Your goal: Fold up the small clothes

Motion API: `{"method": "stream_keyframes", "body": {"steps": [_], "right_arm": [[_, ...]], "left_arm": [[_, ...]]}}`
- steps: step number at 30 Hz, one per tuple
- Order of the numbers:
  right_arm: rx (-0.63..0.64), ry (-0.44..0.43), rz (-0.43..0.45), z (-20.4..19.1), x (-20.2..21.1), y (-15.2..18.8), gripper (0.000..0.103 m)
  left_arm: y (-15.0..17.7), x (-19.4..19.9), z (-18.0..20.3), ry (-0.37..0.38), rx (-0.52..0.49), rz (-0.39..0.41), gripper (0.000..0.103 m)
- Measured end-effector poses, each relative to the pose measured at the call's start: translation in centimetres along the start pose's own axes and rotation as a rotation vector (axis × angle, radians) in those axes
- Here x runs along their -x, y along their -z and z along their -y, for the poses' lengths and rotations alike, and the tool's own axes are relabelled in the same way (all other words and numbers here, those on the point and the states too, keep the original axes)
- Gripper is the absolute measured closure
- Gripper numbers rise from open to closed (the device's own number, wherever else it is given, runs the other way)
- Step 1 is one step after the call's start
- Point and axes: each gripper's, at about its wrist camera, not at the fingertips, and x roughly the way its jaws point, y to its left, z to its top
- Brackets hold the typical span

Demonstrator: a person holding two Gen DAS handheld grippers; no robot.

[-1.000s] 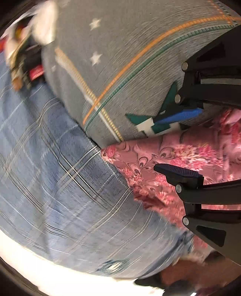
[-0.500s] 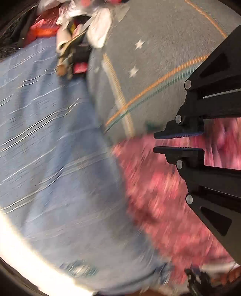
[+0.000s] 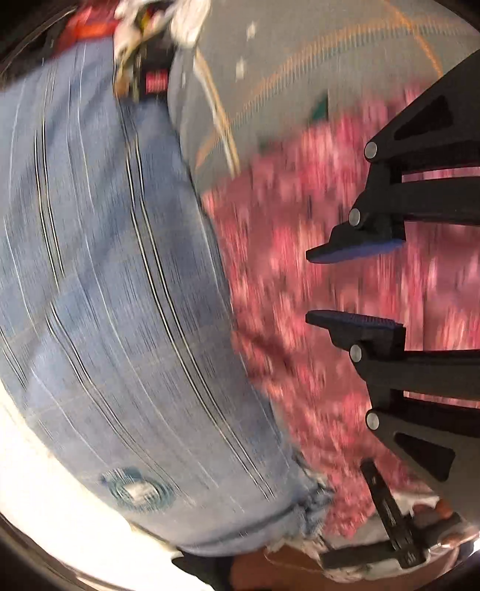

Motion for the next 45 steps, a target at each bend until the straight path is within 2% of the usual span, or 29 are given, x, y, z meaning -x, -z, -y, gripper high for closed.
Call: {"method": "stream_keyframes", "body": {"steps": [2,4,7,10,11,13,14,17,18,22,23,28,30,31,33,37,45], "right_arm": [[-0.007,-0.053,-0.036,-2.3,-2.0,0.6,0.074],[-0.008,-0.112,-0.069,-4.9,-3.9,1.2,0.074],[0.017,-0.210,-0.148,-9.7,-6.4,2.8,0.074],[0.095,-0.281,-0.238,-14.3,-8.7,4.8,0.074],[0.123,-0.280,-0.251,-15.2,-9.3,5.6,0.073],[0.213,-0.235,-0.164,-16.4,-9.3,7.1,0.069],[0.236,-0.226,-0.161,-16.7,-9.3,7.5,0.067],[0.215,-0.248,-0.162,-16.3,-9.2,7.4,0.066],[0.205,-0.257,-0.163,-16.1,-9.1,7.3,0.066],[0.219,-0.246,-0.158,-16.3,-9.0,7.3,0.065],[0.222,-0.245,-0.158,-16.3,-9.0,7.4,0.065],[0.204,-0.264,-0.161,-16.2,-9.5,7.2,0.064],[0.193,-0.275,-0.162,-16.0,-9.5,7.2,0.064],[0.189,-0.279,-0.162,-15.9,-9.5,7.2,0.064],[0.185,-0.283,-0.161,-15.8,-9.5,7.2,0.064],[0.175,-0.293,-0.161,-15.6,-9.4,7.2,0.064],[0.169,-0.294,-0.164,-15.4,-9.4,7.1,0.064]], "left_arm": [[-0.7,1.2,-2.0,0.007,0.069,0.014,0.054],[-1.5,2.9,-4.9,-0.012,0.154,0.047,0.053],[-2.6,4.6,-9.1,-0.072,0.253,0.084,0.051],[-3.4,6.4,-14.7,-0.123,0.374,0.116,0.049],[-3.6,6.7,-16.5,-0.139,0.409,0.119,0.048],[-4.1,7.2,-19.6,-0.185,0.450,0.119,0.048],[-4.3,7.3,-21.0,-0.216,0.460,0.119,0.048],[-5.0,7.2,-24.9,-0.314,0.488,0.093,0.048],[-5.2,7.0,-26.1,-0.323,0.503,0.085,0.048],[-6.5,5.8,-29.2,-0.269,0.572,0.069,0.048],[-7.0,5.2,-29.9,-0.221,0.589,0.062,0.048],[-8.6,3.8,-30.2,-0.118,0.646,0.084,0.049],[-9.2,4.0,-29.8,-0.116,0.639,0.108,0.078],[-9.4,4.0,-29.7,-0.112,0.632,0.104,0.100],[-9.8,4.4,-29.4,-0.090,0.626,0.100,0.101],[-9.9,6.7,-26.9,-0.077,0.561,0.152,0.101],[-9.6,9.7,-18.1,-0.019,0.411,0.169,0.101]]}}
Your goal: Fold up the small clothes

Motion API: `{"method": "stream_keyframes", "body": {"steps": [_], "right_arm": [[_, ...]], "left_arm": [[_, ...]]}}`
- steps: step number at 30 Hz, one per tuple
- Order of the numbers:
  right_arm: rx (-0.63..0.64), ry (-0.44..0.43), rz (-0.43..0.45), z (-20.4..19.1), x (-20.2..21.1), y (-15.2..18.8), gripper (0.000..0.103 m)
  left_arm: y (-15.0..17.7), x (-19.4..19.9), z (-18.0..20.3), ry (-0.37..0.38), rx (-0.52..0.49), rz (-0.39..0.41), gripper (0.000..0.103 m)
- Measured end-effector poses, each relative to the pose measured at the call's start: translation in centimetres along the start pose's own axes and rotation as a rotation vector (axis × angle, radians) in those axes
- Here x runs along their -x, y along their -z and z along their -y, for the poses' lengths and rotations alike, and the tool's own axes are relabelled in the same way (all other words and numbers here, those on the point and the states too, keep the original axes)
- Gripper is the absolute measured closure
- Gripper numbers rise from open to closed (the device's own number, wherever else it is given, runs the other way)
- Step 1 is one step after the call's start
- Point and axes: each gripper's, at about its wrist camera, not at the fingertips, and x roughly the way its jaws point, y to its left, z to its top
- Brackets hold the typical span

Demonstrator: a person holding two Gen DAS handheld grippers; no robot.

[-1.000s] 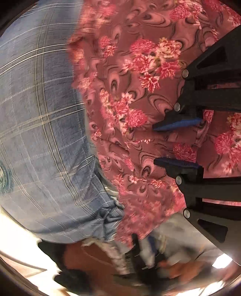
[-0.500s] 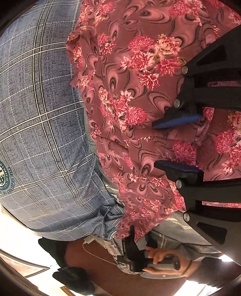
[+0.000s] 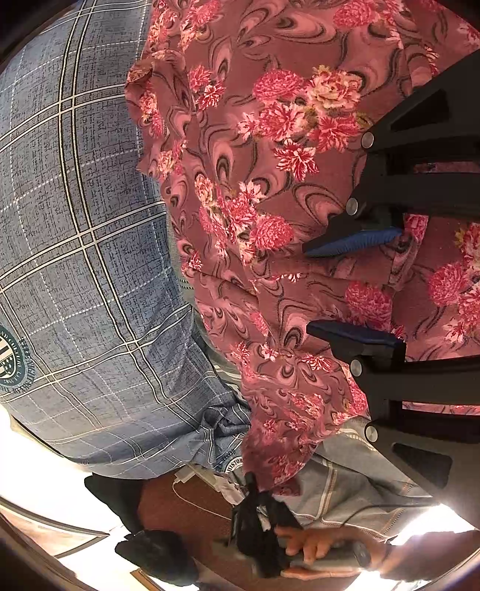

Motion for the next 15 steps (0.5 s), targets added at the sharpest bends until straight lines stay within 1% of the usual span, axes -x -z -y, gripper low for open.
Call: {"method": "stream_keyframes", "body": {"steps": [1,5,9,11,15], "right_arm": [[-0.001,0.002,0.000,0.0,0.1,0.0,0.065],[0.000,0.038,-0.002,-0.3,1.1,-0.2,0.066],[-0.004,0.070,0.032,1.2,4.4,-0.2,0.064],[0.020,0.122,0.063,2.7,6.6,-0.3,0.063],[0.038,0.220,0.097,6.2,10.4,-0.3,0.060]], "left_arm": [[0.4,0.6,0.6,0.013,-0.015,-0.007,0.101],[3.7,1.8,6.3,0.037,-0.133,-0.032,0.101],[7.1,2.0,11.3,0.060,-0.240,-0.050,0.101],[8.9,1.5,13.7,0.074,-0.280,-0.072,0.101],[12.5,0.0,17.6,0.081,-0.335,-0.121,0.101]]}}
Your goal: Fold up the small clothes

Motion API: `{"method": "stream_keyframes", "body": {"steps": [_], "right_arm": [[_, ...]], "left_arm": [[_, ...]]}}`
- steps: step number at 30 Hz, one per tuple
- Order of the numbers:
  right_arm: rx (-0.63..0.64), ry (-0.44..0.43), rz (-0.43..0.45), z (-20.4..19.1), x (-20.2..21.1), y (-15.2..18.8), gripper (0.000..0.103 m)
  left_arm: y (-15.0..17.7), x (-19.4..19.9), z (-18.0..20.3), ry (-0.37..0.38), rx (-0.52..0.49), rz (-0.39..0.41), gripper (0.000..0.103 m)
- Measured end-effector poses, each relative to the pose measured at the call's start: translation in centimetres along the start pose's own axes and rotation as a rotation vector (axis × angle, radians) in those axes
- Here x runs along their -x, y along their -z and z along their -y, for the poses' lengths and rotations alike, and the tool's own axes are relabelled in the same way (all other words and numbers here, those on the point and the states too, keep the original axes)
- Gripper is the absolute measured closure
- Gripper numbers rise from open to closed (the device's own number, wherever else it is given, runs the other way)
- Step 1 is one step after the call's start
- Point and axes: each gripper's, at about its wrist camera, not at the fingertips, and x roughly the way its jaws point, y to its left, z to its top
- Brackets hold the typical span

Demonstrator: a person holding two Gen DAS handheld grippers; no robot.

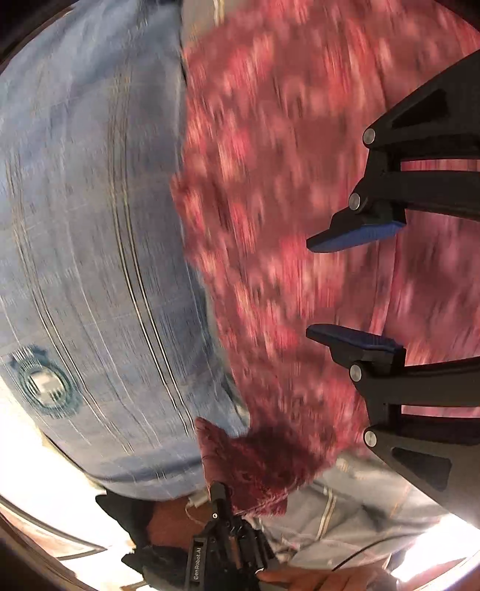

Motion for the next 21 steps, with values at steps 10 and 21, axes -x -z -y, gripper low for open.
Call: {"method": "stream_keyframes", "body": {"steps": [10,21], "right_arm": [[-0.088,0.068,0.043,7.8,2.9,2.4,0.058],[-0.034,0.090,0.008,5.2,2.6,1.2,0.051]], "left_arm": [[7.7,-9.1,8.3,-0.159,-0.201,-0.190,0.081],[7.5,-1.2,-2.8,0.088,0.078,-0.006,0.037]]}}
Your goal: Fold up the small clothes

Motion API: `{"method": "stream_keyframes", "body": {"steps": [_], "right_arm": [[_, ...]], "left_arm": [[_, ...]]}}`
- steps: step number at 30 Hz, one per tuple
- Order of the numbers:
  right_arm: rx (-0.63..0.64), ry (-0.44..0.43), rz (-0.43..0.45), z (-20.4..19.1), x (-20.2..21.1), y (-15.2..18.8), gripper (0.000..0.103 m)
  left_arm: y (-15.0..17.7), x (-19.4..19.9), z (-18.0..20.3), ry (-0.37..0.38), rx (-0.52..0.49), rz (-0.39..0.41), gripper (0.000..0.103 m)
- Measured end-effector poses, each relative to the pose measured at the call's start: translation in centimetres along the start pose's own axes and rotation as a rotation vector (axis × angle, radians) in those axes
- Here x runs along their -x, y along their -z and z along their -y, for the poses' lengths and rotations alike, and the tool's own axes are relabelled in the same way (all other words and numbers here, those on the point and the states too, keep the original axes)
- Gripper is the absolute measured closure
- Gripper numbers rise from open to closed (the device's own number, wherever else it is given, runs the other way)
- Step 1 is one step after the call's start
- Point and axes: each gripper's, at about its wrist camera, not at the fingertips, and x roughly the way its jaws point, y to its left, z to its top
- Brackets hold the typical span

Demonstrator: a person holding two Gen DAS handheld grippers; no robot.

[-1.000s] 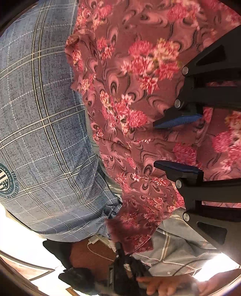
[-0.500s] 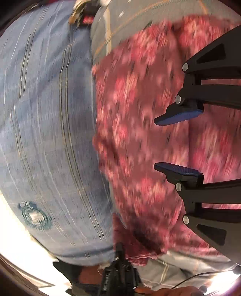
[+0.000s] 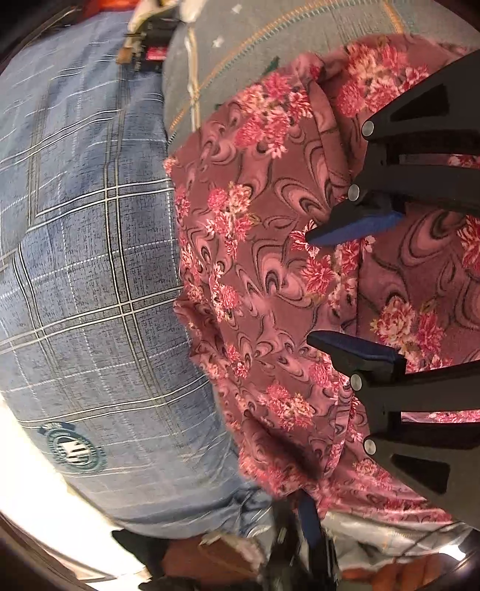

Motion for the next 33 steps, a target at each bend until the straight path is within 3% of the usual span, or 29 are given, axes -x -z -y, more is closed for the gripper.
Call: {"method": "stream_keyframes", "body": {"steps": [4,8,14,18,20,21,24,28,33], "right_arm": [[0.130,-0.097,-0.005,-5.7,-0.3,-0.8,0.051],[0.339,-0.145,0.004,-12.9,-1.4,-0.6,0.047],[0.606,-0.056,0.000,-18.3,-4.1,1.0,0.041],[0.655,-0.003,0.009,-19.0,-6.0,0.9,0.045],[0.617,-0.010,0.010,-18.7,-6.3,0.2,0.072],[0.568,-0.035,-0.007,-18.2,-6.2,-0.3,0.094],[0.342,-0.100,-0.003,-15.2,-5.4,-1.9,0.094],[-0.025,-0.181,-0.013,-8.3,-4.2,-3.4,0.094],[-0.313,-0.181,-0.003,0.2,-2.6,-3.0,0.094]], "left_arm": [[-0.9,-0.8,-5.4,0.020,0.154,0.010,0.037],[-1.8,-2.1,-7.9,0.113,0.281,-0.042,0.037],[-2.3,-2.4,-7.9,0.116,0.297,-0.054,0.037],[-2.8,-2.7,-8.3,0.121,0.311,-0.058,0.037],[-2.8,-2.7,-8.3,0.125,0.312,-0.060,0.037],[-2.8,-2.6,-8.2,0.125,0.310,-0.059,0.037],[-2.7,-2.4,-7.8,0.133,0.295,-0.062,0.037],[-2.1,-2.3,-6.1,0.147,0.237,-0.078,0.037],[-0.7,-3.1,-3.4,0.160,0.139,-0.132,0.037]]}}
